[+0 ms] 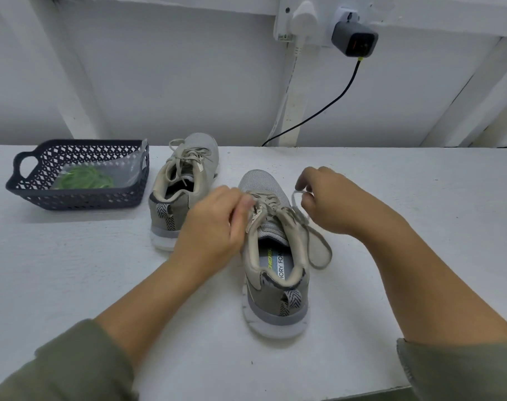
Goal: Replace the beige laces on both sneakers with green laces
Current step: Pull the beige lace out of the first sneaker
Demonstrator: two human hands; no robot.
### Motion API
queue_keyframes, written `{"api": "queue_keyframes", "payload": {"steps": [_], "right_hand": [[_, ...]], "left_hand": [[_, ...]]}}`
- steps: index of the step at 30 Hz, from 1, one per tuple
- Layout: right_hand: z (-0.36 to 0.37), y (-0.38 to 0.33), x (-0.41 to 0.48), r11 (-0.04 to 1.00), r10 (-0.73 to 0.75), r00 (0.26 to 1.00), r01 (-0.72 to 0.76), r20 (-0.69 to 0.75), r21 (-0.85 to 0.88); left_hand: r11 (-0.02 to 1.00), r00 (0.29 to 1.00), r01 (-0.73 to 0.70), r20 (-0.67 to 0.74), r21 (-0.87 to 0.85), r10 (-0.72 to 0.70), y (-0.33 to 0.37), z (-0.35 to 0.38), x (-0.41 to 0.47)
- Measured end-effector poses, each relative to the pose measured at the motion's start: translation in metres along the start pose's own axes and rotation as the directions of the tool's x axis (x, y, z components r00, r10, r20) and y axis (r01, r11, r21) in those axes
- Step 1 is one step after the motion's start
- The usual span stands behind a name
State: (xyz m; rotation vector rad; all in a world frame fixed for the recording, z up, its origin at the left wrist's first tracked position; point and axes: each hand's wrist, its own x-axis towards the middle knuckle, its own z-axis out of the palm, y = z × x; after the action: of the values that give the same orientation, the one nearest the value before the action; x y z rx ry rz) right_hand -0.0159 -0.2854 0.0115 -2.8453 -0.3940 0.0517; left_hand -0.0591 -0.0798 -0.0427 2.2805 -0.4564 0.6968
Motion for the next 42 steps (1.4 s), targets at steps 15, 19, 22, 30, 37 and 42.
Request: {"api": "queue_keyframes", "payload": {"steps": [15,19,22,30,37,42], "right_hand": [[0.007,-0.032,-0.032,0.999,-0.034,0.998,0.035,-0.045,0.035],[0.012,-0.031,-0.035,0.999,-0.019,0.996,0.023,-0.091,0.041],[0.014,-0.03,-0.037,0.999,-0.016,0.994,0.022,-0.112,0.047],[0.022,-0.025,-0.038,0.994,-0.013,0.984,0.032,-0.176,0.103],[0.025,-0.024,-0.041,0.989,0.021,0.979,0.009,-0.2,0.145],[0.026,-0.027,-0.038,0.992,0.012,0.98,0.013,-0.197,0.126]], "left_hand": [[0.905,0.948,0.034,0.272,0.424,-0.163,0.005,-0.003,0.052],[0.998,0.804,0.027,0.592,0.058,-0.056,0.01,-0.022,0.068],[0.987,0.804,-0.047,0.592,0.153,-0.054,0.005,-0.021,0.07],[0.979,0.829,-0.125,0.56,0.164,0.012,-0.008,-0.005,0.067],[0.612,0.916,0.086,0.179,0.786,-0.358,-0.003,-0.013,0.063],[0.93,0.848,-0.122,0.524,0.346,-0.083,0.015,-0.004,0.074]]}}
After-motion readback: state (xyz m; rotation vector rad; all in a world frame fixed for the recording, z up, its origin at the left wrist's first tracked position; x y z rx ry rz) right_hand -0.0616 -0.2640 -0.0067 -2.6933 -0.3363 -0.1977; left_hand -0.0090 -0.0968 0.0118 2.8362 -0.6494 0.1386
